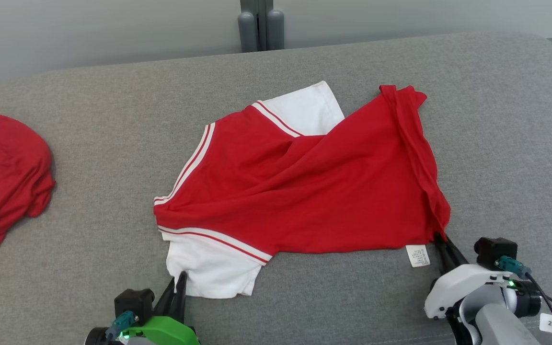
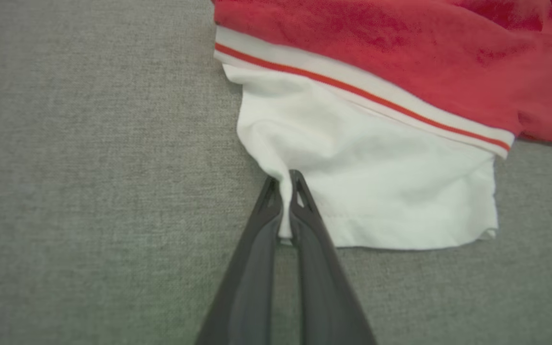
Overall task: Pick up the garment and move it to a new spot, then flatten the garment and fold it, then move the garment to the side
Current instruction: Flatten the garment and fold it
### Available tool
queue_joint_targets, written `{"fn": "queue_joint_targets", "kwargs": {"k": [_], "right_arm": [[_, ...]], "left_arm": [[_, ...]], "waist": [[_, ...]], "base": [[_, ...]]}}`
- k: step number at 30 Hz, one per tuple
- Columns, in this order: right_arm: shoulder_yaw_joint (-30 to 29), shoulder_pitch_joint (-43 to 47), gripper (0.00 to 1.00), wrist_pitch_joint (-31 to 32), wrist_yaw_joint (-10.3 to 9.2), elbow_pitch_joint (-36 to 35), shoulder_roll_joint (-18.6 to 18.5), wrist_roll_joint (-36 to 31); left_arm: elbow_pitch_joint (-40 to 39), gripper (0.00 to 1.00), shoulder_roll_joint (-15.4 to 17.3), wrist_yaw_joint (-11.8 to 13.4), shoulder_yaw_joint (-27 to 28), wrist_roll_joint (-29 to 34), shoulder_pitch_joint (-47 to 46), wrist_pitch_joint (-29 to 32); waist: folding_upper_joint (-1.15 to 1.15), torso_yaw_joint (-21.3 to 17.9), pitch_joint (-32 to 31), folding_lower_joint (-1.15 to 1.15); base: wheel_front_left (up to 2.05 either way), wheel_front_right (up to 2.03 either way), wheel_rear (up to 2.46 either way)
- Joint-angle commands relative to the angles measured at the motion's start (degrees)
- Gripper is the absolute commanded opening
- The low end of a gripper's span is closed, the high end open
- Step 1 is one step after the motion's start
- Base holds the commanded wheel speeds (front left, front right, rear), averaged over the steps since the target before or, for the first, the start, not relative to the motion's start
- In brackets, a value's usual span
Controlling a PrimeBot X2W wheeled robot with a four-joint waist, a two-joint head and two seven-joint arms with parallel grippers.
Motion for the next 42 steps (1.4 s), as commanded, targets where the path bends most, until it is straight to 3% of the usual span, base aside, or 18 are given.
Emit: {"fn": "queue_joint_targets", "kwargs": {"k": [1, 9, 17, 24, 30, 37, 42], "right_arm": [[1.60, 1.25, 0.00, 0.05, -0.07, -1.54, 0.41, 0.71], [7.10, -1.55, 0.00, 0.02, -0.08, -9.75, -1.80, 4.10], [9.89, -18.73, 0.00, 1.93, -0.08, -10.62, -5.79, 11.05], [8.11, -41.77, 0.00, 7.86, -0.06, -5.30, -7.46, 18.40], [6.28, -61.75, 0.00, 11.02, -0.06, 0.61, -7.16, 21.56], [6.92, -78.22, 0.00, 10.92, -0.06, 6.21, -6.86, 20.62], [8.94, -86.13, 0.00, 10.14, -0.06, 10.04, -7.80, 18.95]], "left_arm": [[-1.50, 0.00, 0.15, -0.09, 0.14, -0.83, -0.11, 0.07], [-9.67, 0.00, 1.80, -0.46, 1.99, 0.08, -5.08, 0.04], [-10.15, 0.00, 9.48, -0.50, -1.02, 1.57, -24.31, 1.14], [-6.34, 0.00, 12.57, -0.45, -4.56, -1.23, -49.24, 4.70], [0.38, 0.00, 12.09, -0.42, -5.78, -8.33, -68.85, 6.54], [7.96, 0.00, 11.82, -0.42, -6.24, -12.80, -85.47, 5.95], [11.29, 0.00, 11.57, -0.43, -8.62, -12.54, -93.97, 4.92]], "waist": [[0.00, 0.10, -0.16, 0.00], [0.00, -0.14, 0.92, 0.00], [0.00, -1.05, 7.15, 0.00], [0.00, -1.00, 16.63, 0.00], [0.00, -0.60, 22.51, 0.00], [0.00, -0.65, 23.97, 0.00], [0.00, -0.56, 23.43, 0.00]], "base": [[0.00, 0.00, 0.00], [0.00, 0.00, 0.00], [0.00, 0.00, 0.00], [0.00, 0.00, 0.00], [0.00, 0.00, 0.00], [0.00, 0.00, 0.00], [0.00, 0.00, 0.00]]}}
